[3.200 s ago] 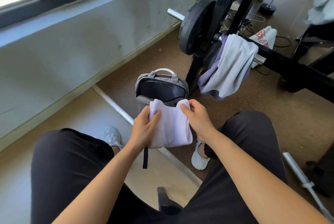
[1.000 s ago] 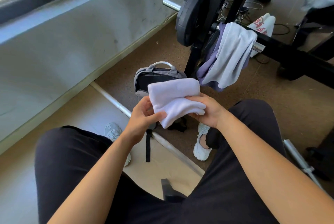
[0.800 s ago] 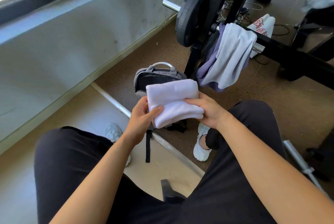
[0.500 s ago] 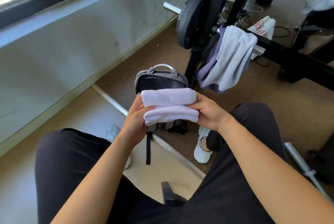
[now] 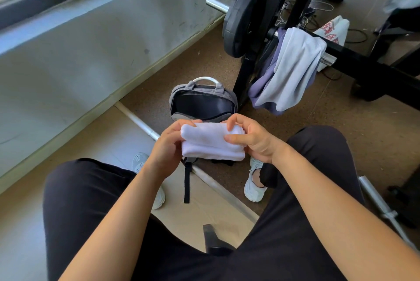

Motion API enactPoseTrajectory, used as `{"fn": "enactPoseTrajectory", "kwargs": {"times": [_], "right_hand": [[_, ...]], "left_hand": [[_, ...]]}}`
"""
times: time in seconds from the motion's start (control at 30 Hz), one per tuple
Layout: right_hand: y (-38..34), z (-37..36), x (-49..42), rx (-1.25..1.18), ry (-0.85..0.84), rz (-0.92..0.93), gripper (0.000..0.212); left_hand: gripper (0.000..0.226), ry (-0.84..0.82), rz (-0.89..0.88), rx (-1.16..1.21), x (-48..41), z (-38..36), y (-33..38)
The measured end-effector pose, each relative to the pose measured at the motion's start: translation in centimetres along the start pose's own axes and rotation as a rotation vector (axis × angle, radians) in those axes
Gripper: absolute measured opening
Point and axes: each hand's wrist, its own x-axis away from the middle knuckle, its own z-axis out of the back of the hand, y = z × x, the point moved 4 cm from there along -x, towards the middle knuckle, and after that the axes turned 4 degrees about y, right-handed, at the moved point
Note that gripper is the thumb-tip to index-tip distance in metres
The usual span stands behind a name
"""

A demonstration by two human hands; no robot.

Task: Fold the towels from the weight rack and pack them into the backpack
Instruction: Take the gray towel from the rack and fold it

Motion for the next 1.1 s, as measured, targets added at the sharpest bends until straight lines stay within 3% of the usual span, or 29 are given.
{"fn": "enactPoseTrajectory", "kwargs": {"times": [0.1, 0.2, 0.27, 0.37, 0.47, 0.57, 0.7, 0.9, 1.03, 1.1], "right_hand": [[-0.4, 0.4, 0.1, 0.129, 0.067, 0.075, 0.044], [-0.8, 0.5, 0.4, 0.36, 0.128, 0.134, 0.054], [-1.0, 0.2, 0.5, 0.487, 0.138, 0.188, 0.056], [-1.2, 0.0, 0.4, 0.573, 0.148, 0.244, 0.057], [-1.2, 0.5, 0.2, 0.649, 0.109, 0.243, 0.062], [-0.4, 0.8, 0.0, 0.749, -0.008, 0.142, 0.066], [1.2, 0.2, -0.2, 0.887, -0.096, 0.017, 0.057], [0.0, 0.7, -3.7, 1.149, -0.051, 0.156, 0.046], [-1.5, 2.4, -7.6, 1.19, 0.012, 0.229, 0.038], [-1.7, 3.7, -10.2, 1.203, 0.081, 0.235, 0.036]], "left_hand": [[0.029, -0.014, 0.125, 0.111, -0.1, 0.2, 0.0], [0.027, 0.109, 0.136, -0.142, -0.1, 0.1, -0.7], [0.052, 0.135, 0.166, -0.225, -0.3, 0.1, -1.5], [0.063, -0.028, 0.235, -0.233, -0.2, -0.1, -1.8], [0.069, -0.049, 0.304, -0.294, 0.0, 0.4, -2.0], [0.064, -0.047, 0.193, -0.548, -0.4, 0.9, -1.8], [0.049, -0.149, 0.047, -0.711, -1.2, 0.8, -1.0], [0.052, -0.046, -0.15, -1.2, -4.3, 1.3, 0.7], [0.064, -0.126, -0.264, -1.29, -8.2, 2.3, 1.8], [0.066, -0.162, -0.186, -1.143, -10.5, 3.1, 2.0]]}}
